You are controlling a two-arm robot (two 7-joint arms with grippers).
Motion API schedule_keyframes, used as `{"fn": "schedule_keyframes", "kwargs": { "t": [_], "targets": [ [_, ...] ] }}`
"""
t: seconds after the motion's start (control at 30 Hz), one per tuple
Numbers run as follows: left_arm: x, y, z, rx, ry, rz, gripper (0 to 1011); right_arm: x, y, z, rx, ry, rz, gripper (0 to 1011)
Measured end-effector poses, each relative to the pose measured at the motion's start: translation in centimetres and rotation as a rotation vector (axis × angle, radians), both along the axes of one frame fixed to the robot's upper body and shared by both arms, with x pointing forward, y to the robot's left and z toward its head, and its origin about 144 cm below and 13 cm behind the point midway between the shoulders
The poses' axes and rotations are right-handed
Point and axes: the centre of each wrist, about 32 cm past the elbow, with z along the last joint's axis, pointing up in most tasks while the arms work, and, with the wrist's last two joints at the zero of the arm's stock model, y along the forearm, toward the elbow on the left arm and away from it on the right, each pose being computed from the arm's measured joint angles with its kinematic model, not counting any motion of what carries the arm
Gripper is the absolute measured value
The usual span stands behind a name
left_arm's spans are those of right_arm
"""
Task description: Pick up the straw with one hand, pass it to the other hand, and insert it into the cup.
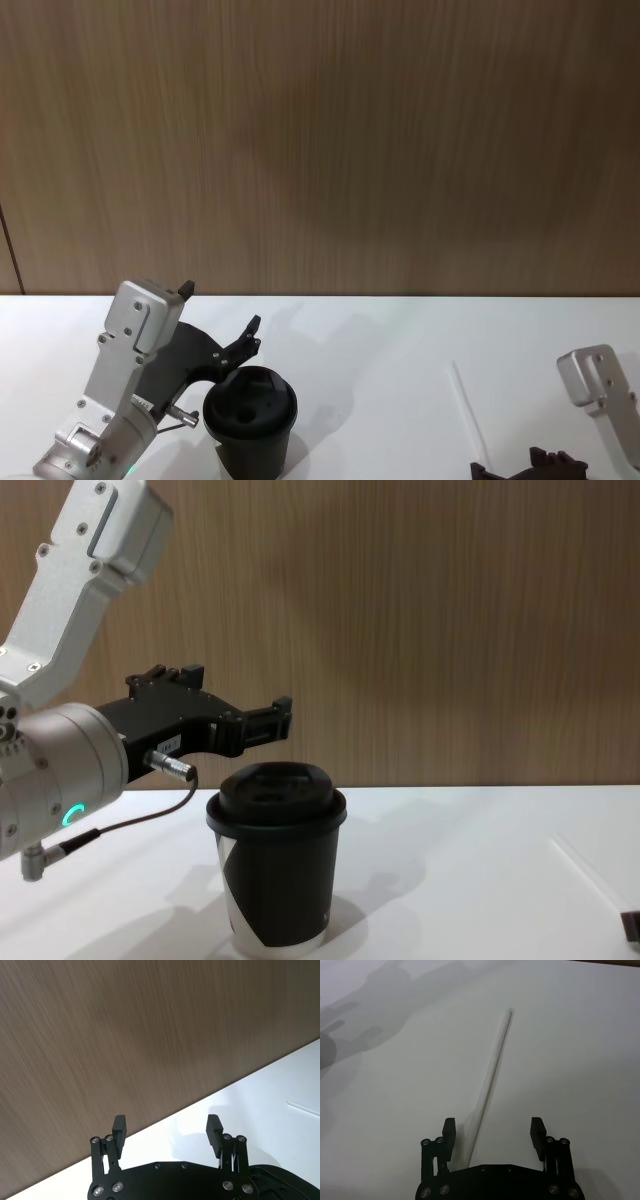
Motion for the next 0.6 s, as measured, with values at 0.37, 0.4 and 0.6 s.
{"fn": "schedule_keyframes", "kwargs": {
  "t": [0.37, 0.4, 0.6],
  "targets": [
    [0.0, 0.0, 0.0, 0.0, 0.0, 0.0, 1003, -0.2, 0.1, -0.08, -0.007, 0.012, -0.001, 655],
    [0.0, 0.0, 0.0, 0.0, 0.0, 0.0, 1003, -0.22, 0.11, -0.1, -0.007, 0.013, -0.001, 635],
    [0.0, 0.0, 0.0, 0.0, 0.0, 0.0, 1003, -0.39, 0.25, -0.16, -0.005, 0.02, 0.003, 432]
  ]
}}
